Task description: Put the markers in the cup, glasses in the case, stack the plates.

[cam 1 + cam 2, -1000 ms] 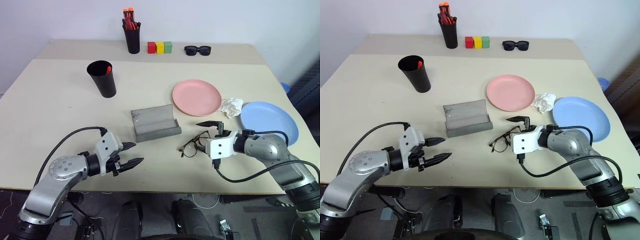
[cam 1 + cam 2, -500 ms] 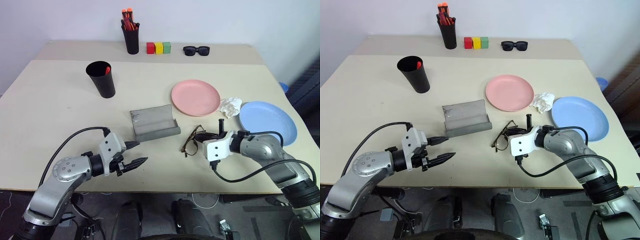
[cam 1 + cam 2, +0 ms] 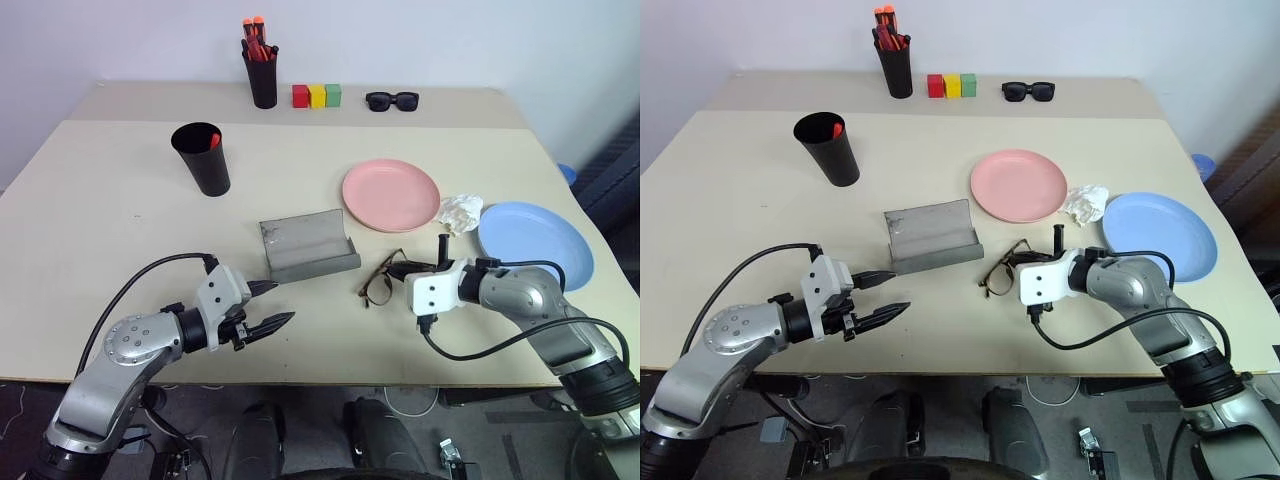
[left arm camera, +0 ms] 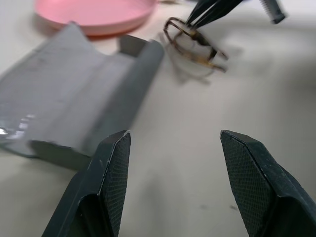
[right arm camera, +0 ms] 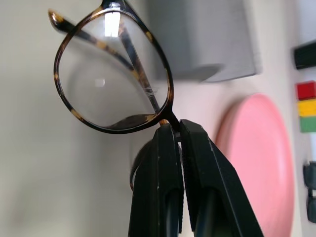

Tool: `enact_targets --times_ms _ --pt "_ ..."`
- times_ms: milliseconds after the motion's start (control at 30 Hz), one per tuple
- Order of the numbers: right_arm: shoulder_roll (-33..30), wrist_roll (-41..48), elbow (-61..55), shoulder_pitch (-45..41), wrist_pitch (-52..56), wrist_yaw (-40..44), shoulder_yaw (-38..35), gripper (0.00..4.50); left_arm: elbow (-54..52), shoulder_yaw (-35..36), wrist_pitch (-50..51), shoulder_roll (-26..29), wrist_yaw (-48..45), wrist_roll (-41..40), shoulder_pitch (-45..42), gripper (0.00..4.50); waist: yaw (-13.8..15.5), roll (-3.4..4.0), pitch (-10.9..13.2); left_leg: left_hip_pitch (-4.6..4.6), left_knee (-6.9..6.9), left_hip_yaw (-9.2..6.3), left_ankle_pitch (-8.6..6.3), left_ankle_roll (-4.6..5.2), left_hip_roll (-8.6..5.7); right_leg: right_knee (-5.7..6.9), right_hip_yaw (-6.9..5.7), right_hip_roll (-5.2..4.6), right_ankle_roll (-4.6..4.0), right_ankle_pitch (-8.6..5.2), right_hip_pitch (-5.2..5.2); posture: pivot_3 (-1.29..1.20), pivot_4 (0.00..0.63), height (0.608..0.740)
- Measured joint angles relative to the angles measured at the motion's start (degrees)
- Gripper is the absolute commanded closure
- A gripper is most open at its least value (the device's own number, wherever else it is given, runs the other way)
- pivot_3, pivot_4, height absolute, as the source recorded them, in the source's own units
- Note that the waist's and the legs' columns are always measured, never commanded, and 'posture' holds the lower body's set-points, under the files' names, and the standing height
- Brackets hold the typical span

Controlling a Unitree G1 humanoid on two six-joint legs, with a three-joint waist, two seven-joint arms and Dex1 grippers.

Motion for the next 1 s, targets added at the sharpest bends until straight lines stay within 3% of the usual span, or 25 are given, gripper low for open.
enact_targets --times_ms 233,433,567,1000 --pt "6.28 6.13 -10.06 -9.15 21.09 2.36 -0.88 4.48 4.38 6.18 -4.54 0.03 2.82 1.95 2.14 1.55 0.19 0.00 0.00 -0.01 -0.01 0.04 0.00 0.00 0.01 0.00 -0.01 -0.02 -0.01 0.00 -0.02 0.00 0.150 0.722" --pt "18.21 2.72 -9.81 -18.99 37.81 -1.43 7.76 4.48 6.97 9.94 -6.90 0.44 2.84 2.23 3.76 1.55 0.04 0.00 -0.01 -0.05 -0.03 0.11 0.00 0.00 0.03 0.03 -0.01 -0.02 -0.05 0.01 -0.15 0.00 0.150 0.722" --pt "23.86 0.39 -5.88 -20.53 43.89 -4.53 13.08 4.48 6.49 11.87 -7.01 0.76 3.02 2.14 4.55 1.55 0.28 -0.02 -0.02 -0.16 -0.03 0.12 0.00 0.00 0.01 0.00 -0.03 -0.06 -0.05 0.00 -0.19 0.00 0.150 0.722" --pt "20.66 -2.80 -6.21 -20.31 54.40 -4.62 18.38 4.48 2.04 12.09 -5.73 -0.64 5.57 2.08 7.10 1.55 0.04 -0.02 -0.02 -0.24 -0.04 0.12 0.00 0.00 0.01 0.01 -0.04 -0.06 -0.06 0.01 -0.30 0.00 0.150 0.722"
